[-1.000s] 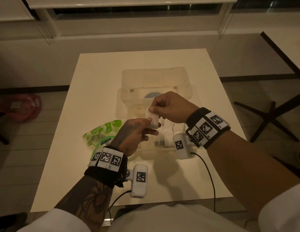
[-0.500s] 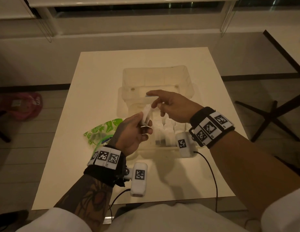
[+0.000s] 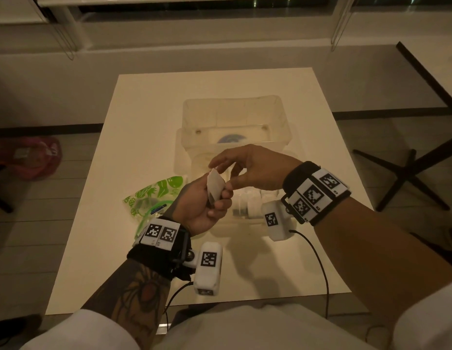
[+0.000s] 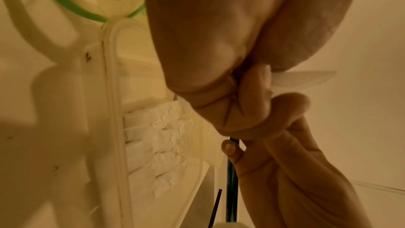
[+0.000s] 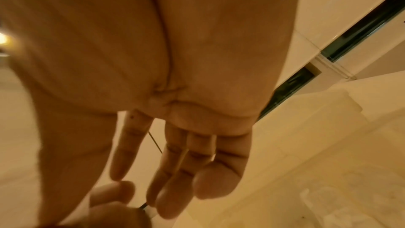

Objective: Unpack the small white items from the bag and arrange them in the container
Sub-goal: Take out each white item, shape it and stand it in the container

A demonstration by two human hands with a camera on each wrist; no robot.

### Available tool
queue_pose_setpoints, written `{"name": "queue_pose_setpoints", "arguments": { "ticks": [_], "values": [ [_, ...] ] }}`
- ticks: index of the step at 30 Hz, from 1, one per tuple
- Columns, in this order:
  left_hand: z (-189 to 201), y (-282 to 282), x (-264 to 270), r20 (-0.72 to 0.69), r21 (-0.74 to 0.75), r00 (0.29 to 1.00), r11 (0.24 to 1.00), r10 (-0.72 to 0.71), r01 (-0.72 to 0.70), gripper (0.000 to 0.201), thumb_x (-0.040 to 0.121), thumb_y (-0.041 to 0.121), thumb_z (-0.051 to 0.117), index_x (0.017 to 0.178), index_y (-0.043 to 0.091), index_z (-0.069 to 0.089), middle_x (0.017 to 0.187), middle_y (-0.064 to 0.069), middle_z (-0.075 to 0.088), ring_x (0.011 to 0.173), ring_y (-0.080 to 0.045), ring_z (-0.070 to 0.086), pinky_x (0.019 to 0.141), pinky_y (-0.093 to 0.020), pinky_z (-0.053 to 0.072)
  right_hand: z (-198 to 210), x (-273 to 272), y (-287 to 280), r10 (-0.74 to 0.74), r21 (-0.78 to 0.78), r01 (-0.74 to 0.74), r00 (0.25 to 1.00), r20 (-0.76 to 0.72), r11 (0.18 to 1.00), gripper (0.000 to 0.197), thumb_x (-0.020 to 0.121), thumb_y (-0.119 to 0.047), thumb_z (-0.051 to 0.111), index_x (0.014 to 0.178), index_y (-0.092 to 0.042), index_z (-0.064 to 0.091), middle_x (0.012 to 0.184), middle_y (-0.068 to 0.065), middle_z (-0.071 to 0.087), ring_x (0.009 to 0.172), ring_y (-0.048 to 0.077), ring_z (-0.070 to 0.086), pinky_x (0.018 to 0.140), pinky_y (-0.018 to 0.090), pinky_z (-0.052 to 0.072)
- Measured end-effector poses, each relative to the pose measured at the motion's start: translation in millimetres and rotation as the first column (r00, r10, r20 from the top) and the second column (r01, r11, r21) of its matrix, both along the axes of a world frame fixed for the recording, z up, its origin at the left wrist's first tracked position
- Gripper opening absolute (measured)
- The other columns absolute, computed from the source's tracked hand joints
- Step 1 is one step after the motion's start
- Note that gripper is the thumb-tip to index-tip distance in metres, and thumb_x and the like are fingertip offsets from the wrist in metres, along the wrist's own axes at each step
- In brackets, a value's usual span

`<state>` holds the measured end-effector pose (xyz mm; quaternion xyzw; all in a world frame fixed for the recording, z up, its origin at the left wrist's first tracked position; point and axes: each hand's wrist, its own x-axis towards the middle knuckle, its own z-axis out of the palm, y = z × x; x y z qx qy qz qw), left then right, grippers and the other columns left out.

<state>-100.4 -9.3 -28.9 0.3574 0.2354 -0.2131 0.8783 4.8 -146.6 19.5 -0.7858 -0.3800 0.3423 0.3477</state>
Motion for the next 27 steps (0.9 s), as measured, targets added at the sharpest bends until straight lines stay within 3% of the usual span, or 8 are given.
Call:
{"name": "queue_pose_setpoints", "arguments": {
  "ticks": [3, 6, 8, 10, 13, 18, 22, 27],
  "values": [
    [1, 0, 0, -0.016, -0.052, 0.998, 0.997, -0.055, 0.054, 0.048, 0.094, 0.044, 0.036, 0.061, 0.018, 0.059, 0.06, 0.001, 0.046, 0.038, -0.005, 0.039, 0.03, -0.014, 0.024, 0, -4, 4, -0.025, 0.049, 0.026, 1.0, -0.005, 0.998, 0.027, 0.081, -0.015, 0.075, 0.1, -0.034, 0.07, 0.105, -0.013, 0.068, 0.091, 0.018, 0.064, 0.086, 0.036, 0.054],
    [3, -2, -1, -0.018, -0.045, 0.997, 0.996, -0.076, 0.075, 0.032, 0.086, 0.045, 0.045, 0.065, 0.023, 0.056, 0.062, -0.001, 0.048, 0.038, -0.006, 0.039, 0.03, -0.014, 0.022, -3, -2, 6, -0.065, 0.077, 0.064, 0.998, 0.011, 0.995, 0.017, 0.082, -0.017, 0.075, 0.081, -0.033, 0.069, 0.103, -0.002, 0.07, 0.093, 0.018, 0.064, 0.088, 0.04, 0.053],
    [1, -2, -2, -0.016, 0.032, 0.998, 0.998, -0.06, 0.06, 0.032, 0.092, 0.041, 0.042, 0.073, 0.019, 0.054, 0.066, -0.004, 0.052, 0.041, -0.008, 0.041, 0.031, -0.015, 0.024, -6, 0, 6, -0.069, 0.079, 0.069, 0.998, -0.009, 0.994, 0.006, 0.083, -0.019, 0.073, 0.087, -0.024, 0.073, 0.093, 0.002, 0.072, 0.08, 0.02, 0.064, 0.079, 0.042, 0.054],
    [-2, 0, -2, -0.014, 0.138, 0.999, 0.989, -0.048, 0.049, 0.034, 0.099, 0.036, 0.036, 0.081, 0.015, 0.055, 0.071, -0.006, 0.059, 0.045, -0.011, 0.048, 0.034, -0.017, 0.028, -10, 2, 5, -0.1, 0.083, 0.101, 0.995, -0.016, 0.991, 0.007, 0.085, -0.018, 0.072, 0.091, -0.015, 0.073, 0.076, -0.007, 0.07, 0.066, 0.009, 0.059, 0.067, 0.032, 0.051],
    [-9, 6, -7, -0.036, 0.245, 0.999, 0.969, -0.029, 0.037, 0.038, 0.101, 0.038, 0.032, 0.094, 0.011, 0.059, 0.079, -0.009, 0.066, 0.05, -0.016, 0.054, 0.038, -0.018, 0.031, -15, 6, 3, -0.16, 0.09, 0.159, 0.987, 0.002, 0.983, 0.007, 0.088, -0.016, 0.069, 0.089, -0.009, 0.071, 0.069, -0.006, 0.065, 0.064, 0.007, 0.057, 0.067, 0.032, 0.051],
    [-22, 20, -22, -0.082, 0.471, 0.996, 0.882, 0.038, 0.005, 0.041, 0.104, 0.036, 0.03, 0.099, 0.007, 0.059, 0.078, -0.011, 0.066, 0.05, -0.018, 0.053, 0.04, -0.021, 0.03, -38, 14, -3, -0.203, -0.046, 0.205, 0.978, 0.042, 0.978, 0.007, 0.088, -0.017, 0.068, 0.086, -0.011, 0.07, 0.064, -0.007, 0.065, 0.058, 0.005, 0.059, 0.067, 0.028, 0.053],
    [-31, 36, -38, -0.104, 0.554, 0.987, 0.831, 0.126, -0.047, 0.034, 0.103, 0.027, 0.036, 0.093, 0.005, 0.059, 0.072, -0.01, 0.064, 0.046, -0.015, 0.049, 0.036, -0.018, 0.025, -61, 14, -5, -0.125, -0.256, 0.142, 0.989, 0.083, 0.956, 0.006, 0.087, -0.018, 0.07, 0.085, -0.012, 0.069, 0.065, -0.006, 0.065, 0.056, 0.005, 0.059, 0.061, 0.022, 0.046],
    [-35, 53, -54, -0.103, 0.618, 0.971, 0.779, 0.215, -0.107, 0.033, 0.103, 0.023, 0.037, 0.088, 0.004, 0.06, 0.063, -0.007, 0.062, 0.04, -0.01, 0.045, 0.032, -0.016, 0.022, -80, 9, -1, -0.06, -0.414, 0.085, 0.996, 0.072, 0.906, 0.004, 0.085, -0.017, 0.071, 0.084, -0.014, 0.069, 0.06, -0.004, 0.063, 0.052, 0.006, 0.058, 0.055, 0.019, 0.043]
  ]
}}
